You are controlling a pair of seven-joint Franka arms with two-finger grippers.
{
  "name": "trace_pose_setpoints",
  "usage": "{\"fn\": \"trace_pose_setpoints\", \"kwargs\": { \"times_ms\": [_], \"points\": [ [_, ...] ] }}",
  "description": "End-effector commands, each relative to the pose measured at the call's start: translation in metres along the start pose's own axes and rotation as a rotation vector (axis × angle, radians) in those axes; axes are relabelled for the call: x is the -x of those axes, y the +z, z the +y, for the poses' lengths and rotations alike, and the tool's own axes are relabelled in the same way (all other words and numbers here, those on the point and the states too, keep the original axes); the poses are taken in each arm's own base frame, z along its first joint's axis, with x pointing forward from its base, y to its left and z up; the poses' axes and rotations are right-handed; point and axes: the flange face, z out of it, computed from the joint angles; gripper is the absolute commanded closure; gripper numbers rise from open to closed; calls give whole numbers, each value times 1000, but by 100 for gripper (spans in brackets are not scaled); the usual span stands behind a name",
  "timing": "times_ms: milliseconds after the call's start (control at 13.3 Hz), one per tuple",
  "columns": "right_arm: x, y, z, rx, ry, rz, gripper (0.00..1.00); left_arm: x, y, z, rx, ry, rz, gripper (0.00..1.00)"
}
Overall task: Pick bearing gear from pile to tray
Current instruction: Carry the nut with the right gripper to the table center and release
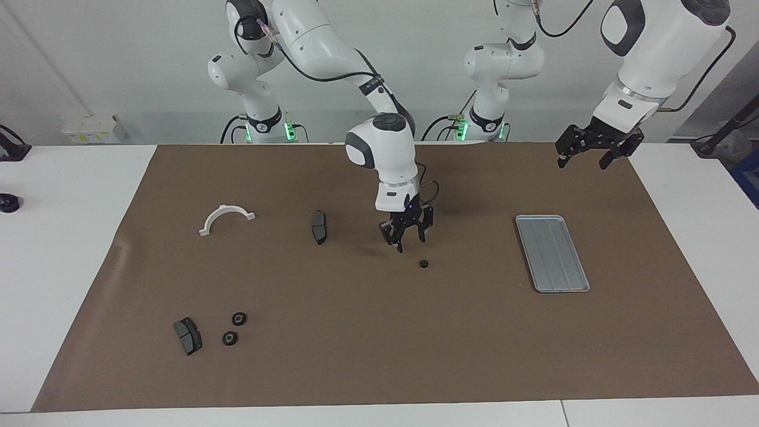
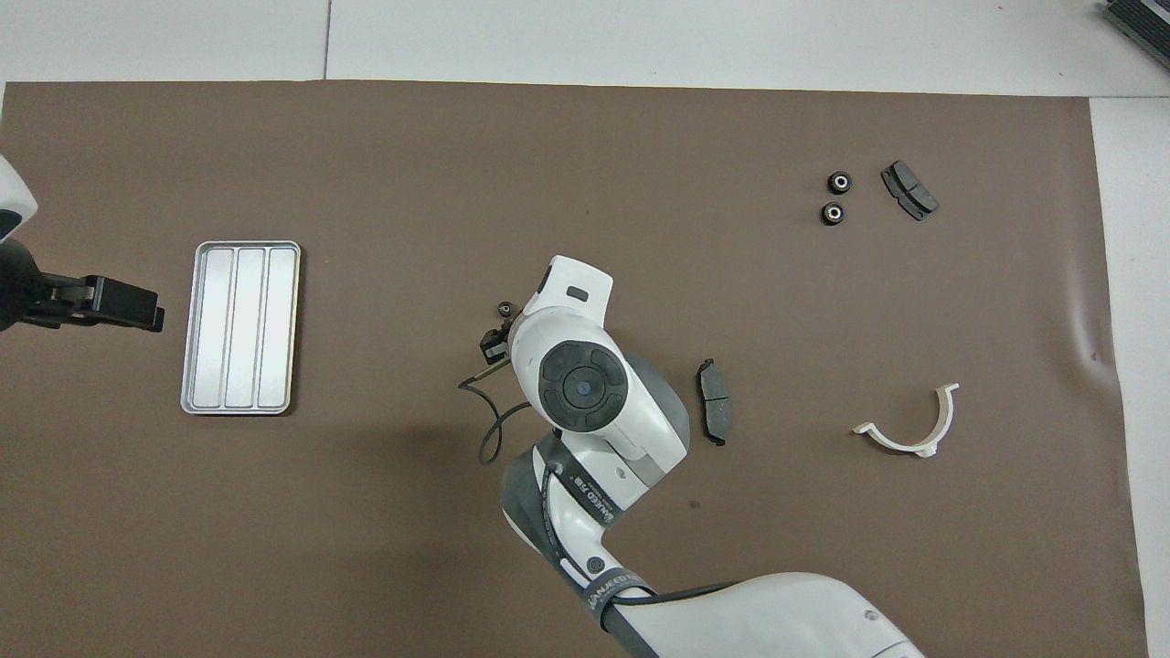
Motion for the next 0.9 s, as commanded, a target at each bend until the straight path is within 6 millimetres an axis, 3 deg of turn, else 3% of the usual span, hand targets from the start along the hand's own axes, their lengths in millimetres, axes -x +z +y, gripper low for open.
{"fn": "trace_pose_setpoints", "kwargs": {
  "times_ms": [0, 150, 301, 526, 677, 827],
  "points": [
    [2, -4, -7, 1, 15, -19, 14, 14, 12, -2, -11, -24, 39, 0],
    [-3, -8, 5, 8, 33, -21, 13, 15, 24, 2, -10, -90, 71, 0],
    [-17, -27, 29, 23, 67, -32, 13, 10, 45, 14, -2, -197, 116, 0],
    [-53, -68, 105, 77, 174, -103, 13, -8, 78, 69, 23, -290, 156, 0],
    [-64, -82, 169, 108, 249, -120, 14, -23, 107, 117, 44, -355, 167, 0],
    [-64, -82, 215, 124, 289, -122, 14, -33, 131, 152, 63, -421, 178, 0]
  ]
}}
